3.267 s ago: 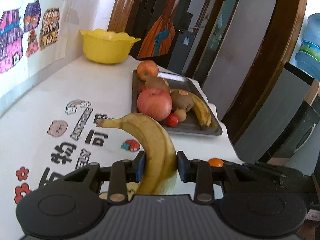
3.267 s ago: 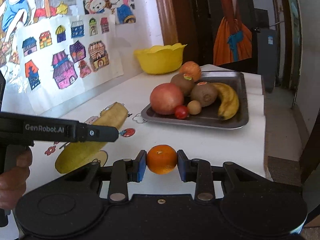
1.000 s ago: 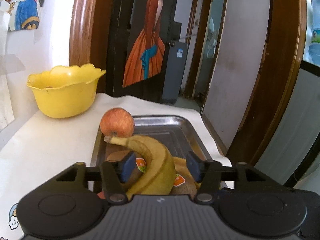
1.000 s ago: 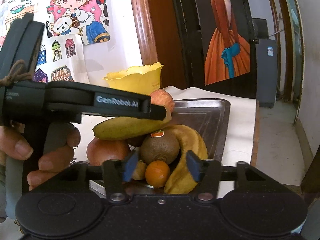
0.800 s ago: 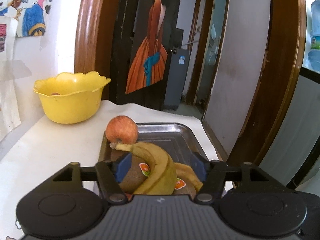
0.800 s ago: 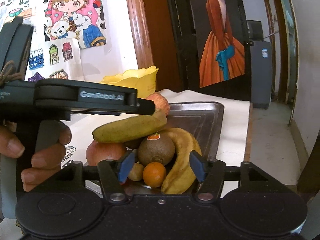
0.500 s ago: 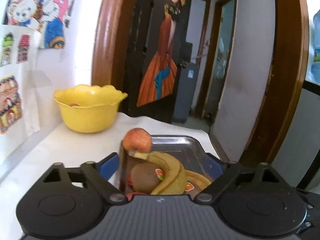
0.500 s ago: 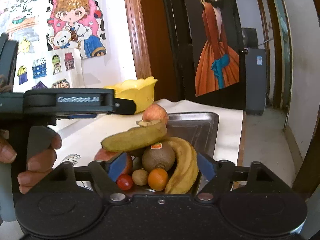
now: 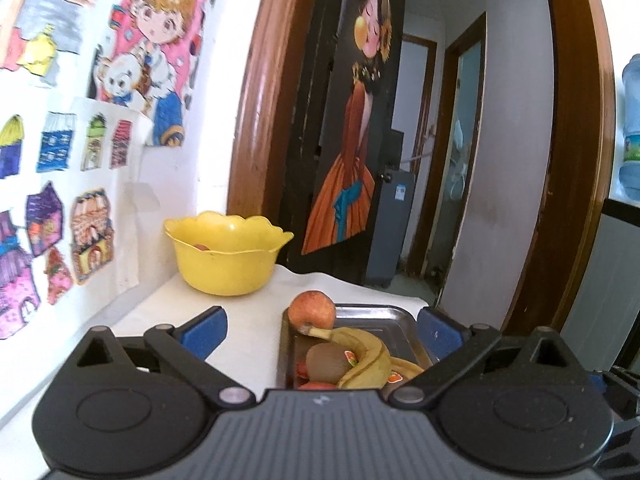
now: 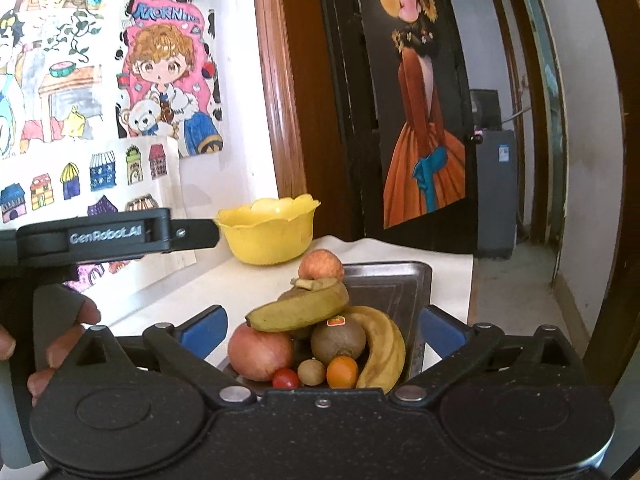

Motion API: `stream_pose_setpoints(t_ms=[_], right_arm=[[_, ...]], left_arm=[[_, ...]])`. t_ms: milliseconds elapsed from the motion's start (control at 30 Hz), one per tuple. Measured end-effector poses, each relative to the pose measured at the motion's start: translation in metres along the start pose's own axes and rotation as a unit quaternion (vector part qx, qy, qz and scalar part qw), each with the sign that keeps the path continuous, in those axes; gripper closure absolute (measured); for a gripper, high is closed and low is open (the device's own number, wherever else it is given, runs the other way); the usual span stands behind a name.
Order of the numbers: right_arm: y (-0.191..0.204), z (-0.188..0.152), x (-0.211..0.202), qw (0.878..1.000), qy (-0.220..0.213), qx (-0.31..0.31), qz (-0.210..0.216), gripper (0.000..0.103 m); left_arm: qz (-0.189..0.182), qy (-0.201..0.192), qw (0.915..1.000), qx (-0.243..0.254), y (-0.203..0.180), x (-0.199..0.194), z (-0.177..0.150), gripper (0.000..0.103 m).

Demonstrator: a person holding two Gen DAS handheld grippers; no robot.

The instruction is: Organize fruits

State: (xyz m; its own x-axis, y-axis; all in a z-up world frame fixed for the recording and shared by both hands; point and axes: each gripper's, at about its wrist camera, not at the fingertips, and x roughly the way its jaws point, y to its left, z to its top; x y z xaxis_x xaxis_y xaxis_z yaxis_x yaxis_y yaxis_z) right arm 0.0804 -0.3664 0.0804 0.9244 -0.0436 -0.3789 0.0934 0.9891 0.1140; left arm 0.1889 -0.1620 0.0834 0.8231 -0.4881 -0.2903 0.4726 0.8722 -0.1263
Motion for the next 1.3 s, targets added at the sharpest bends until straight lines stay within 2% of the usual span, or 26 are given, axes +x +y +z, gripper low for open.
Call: stream_pose_setpoints(t_ms=[500,833,1067,1300], right_arm=[[0.034,0.002,-0.058,0.999,-0.039,0.005,-0.023,0.001],[0.049,-0.017,-0.077,0.999,-0.023,0.009,-0.022,0.001],[0.058,-0.035,-0.094,1.000,-0.017,0.007,-0.019,0.001],[0.066,-0.058,-0.109,1.000,-0.024,0.006,-0.013,0.001]], left_arm=[[0.038,-0.030,0.9987,-0.016,0.031,-0.078,-0.009,0.000],[0.083,-0.027,0.9960,-0.016,0.042,-0.124,-0.040,0.000],[0.116,-0.043,0.9923,0.003,0.039,-0.151,-0.067,0.000],[0.121,-0.039,0.9919,-0.008,0.039,-0.168,-0.094,0.000]])
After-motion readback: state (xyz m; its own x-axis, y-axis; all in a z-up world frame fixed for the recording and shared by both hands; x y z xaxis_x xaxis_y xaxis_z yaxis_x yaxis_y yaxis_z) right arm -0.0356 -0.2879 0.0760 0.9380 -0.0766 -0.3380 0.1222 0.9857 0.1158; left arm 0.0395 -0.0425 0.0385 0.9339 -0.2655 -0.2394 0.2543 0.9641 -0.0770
